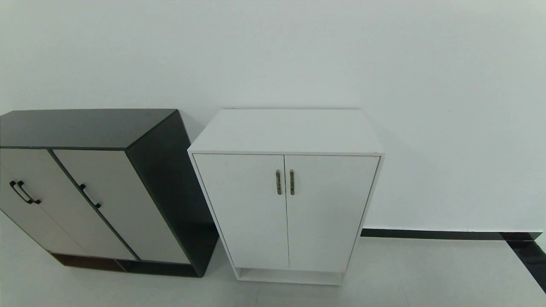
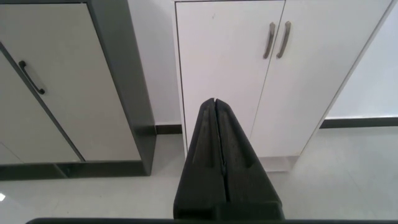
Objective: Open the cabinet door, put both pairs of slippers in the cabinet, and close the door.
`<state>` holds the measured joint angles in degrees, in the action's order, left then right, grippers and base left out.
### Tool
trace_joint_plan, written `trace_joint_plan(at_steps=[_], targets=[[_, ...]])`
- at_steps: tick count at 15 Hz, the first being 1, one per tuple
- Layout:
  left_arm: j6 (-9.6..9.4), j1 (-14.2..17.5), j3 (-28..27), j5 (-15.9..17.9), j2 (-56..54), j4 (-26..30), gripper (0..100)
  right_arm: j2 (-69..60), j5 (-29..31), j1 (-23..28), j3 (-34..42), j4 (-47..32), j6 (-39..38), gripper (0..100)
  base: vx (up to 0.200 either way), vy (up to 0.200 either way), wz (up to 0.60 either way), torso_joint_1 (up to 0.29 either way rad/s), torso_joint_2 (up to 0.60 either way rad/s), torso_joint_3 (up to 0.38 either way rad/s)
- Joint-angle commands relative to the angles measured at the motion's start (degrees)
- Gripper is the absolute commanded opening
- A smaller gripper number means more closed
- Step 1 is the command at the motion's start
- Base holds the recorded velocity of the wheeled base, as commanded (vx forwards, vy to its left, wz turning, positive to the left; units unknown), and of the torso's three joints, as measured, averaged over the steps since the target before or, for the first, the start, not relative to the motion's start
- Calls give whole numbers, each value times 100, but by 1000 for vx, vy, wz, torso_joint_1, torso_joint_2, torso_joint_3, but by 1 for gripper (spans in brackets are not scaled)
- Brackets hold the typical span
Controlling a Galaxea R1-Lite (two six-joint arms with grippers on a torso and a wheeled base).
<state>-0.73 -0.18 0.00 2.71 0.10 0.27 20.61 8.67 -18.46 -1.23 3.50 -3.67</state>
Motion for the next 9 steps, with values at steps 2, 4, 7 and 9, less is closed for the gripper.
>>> trace_joint_plan(at_steps=[2, 4, 7, 9], targets=[[12, 1, 0, -7, -1, 0, 0, -1200, -568, 290, 106, -367, 218, 0, 0, 0, 0, 0, 0, 0], [20, 1, 0, -7, -1, 0, 0, -1209, -805, 264, 114, -367, 622, 0, 0, 0, 0, 0, 0, 0], [20, 1, 0, -16, -1, 0, 0, -840, -788, 844, 97, -367, 631, 0, 0, 0, 0, 0, 0, 0], [29, 1, 0, -16, -1, 0, 0, -1525, -796, 1661, 97, -367, 745, 0, 0, 0, 0, 0, 0, 0]])
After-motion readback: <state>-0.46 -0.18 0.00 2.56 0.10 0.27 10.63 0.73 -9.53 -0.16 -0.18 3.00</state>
